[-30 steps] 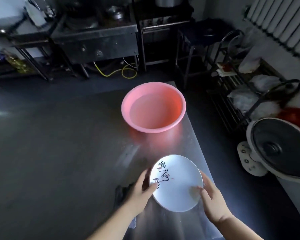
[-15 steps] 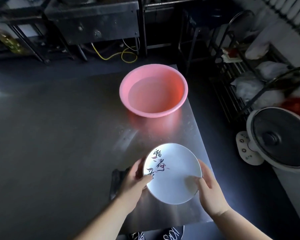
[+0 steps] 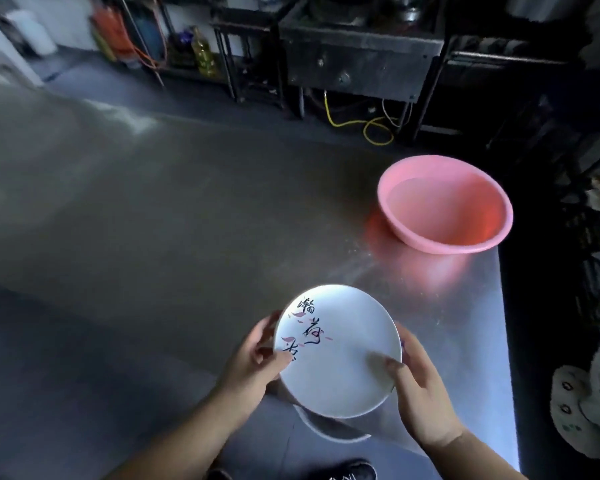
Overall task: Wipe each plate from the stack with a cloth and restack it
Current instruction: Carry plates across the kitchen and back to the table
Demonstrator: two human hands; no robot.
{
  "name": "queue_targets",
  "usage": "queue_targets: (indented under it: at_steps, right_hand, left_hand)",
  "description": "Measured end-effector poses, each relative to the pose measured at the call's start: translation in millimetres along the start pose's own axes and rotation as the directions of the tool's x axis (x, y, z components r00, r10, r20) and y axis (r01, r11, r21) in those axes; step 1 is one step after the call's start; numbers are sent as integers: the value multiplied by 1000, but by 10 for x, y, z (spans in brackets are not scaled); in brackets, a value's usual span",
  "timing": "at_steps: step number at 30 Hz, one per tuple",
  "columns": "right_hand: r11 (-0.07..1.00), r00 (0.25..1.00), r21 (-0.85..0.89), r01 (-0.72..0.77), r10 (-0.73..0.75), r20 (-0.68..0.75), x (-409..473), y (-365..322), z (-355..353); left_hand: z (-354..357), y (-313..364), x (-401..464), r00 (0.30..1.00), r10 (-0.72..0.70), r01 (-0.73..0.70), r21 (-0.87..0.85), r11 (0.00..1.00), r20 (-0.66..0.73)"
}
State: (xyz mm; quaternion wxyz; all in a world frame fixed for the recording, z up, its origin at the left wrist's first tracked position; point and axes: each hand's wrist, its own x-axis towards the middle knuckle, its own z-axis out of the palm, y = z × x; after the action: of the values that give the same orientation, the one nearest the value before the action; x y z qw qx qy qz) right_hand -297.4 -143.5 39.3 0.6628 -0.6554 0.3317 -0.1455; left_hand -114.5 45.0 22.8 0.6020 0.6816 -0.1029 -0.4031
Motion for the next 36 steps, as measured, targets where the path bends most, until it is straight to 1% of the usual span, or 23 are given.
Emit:
queue_targets:
  at_steps: [5,7,10,11,12,13,15,16,18,20,22,25,31,33,36]
  right_hand:
    - [996,989,-71,63,-53,138,-32,-41,841]
    - [994,981,-77,72,-57,186,-76,-104,1274]
    - [997,960,-20,80,-72,270,-186,-160,2023]
    - [998,951,-21,65,-55,303,-222,-179,2273]
    - [998,933,-17,64,-54,355,-275,-166,2713]
    - [998,923,-7,57,-50,383,-293,-133,2932]
    - [999,906,32,30,-41,421,-319,-138,3148]
    - [999,895,27,24,-34,445,-342,-134,3460]
    - [1000,875,8,28,-28,483,-398,-130,4089]
    - [1000,823,-2,5,-3,568,-462,-133,4698]
    - [1000,768,-16,6,5,641,-520,-110,5260]
    - [997,707,-50,58,-6,707,-621,-104,5972]
    - [992,577,-105,71,45,815,-697,-169,7181]
    - [992,546,-114,62,62,836,-668,-216,7593]
    - [991,502,-106,86,49,863,-500,-277,8232]
  left_hand:
    - [-845,-43,-439,992,32,-44,-97,994,-121]
    - [-1243,-128,-647,985,41,-60,-109,992,-168]
    - [-1920,-222,-982,964,39,-80,-148,986,-262]
    - [-2143,-283,-1088,955,38,-88,-156,984,-295]
    - [-2547,-349,-1280,941,29,-88,-162,983,-338]
    - [-2751,-386,-1376,931,26,-92,-165,982,-364]
    - [-2967,-415,-1485,922,34,-110,-175,978,-386]
    - [-3233,-471,-1646,906,39,-129,-189,973,-421]
    - [-3725,-561,-1946,856,21,-160,-226,961,-516]
    - [-4164,-705,-2234,784,-24,-183,-269,946,-620]
    - [-4537,-813,-2507,736,-41,-193,-268,944,-676]
    - [-5014,-951,-2852,658,-53,-225,-264,938,-751]
    - [-5826,-1101,-3195,515,-140,-284,-323,903,-846]
    - [-6119,-1097,-3219,480,-161,-303,-335,892,-862]
    - [-6629,-1064,-3151,434,-175,-322,-334,886,-884]
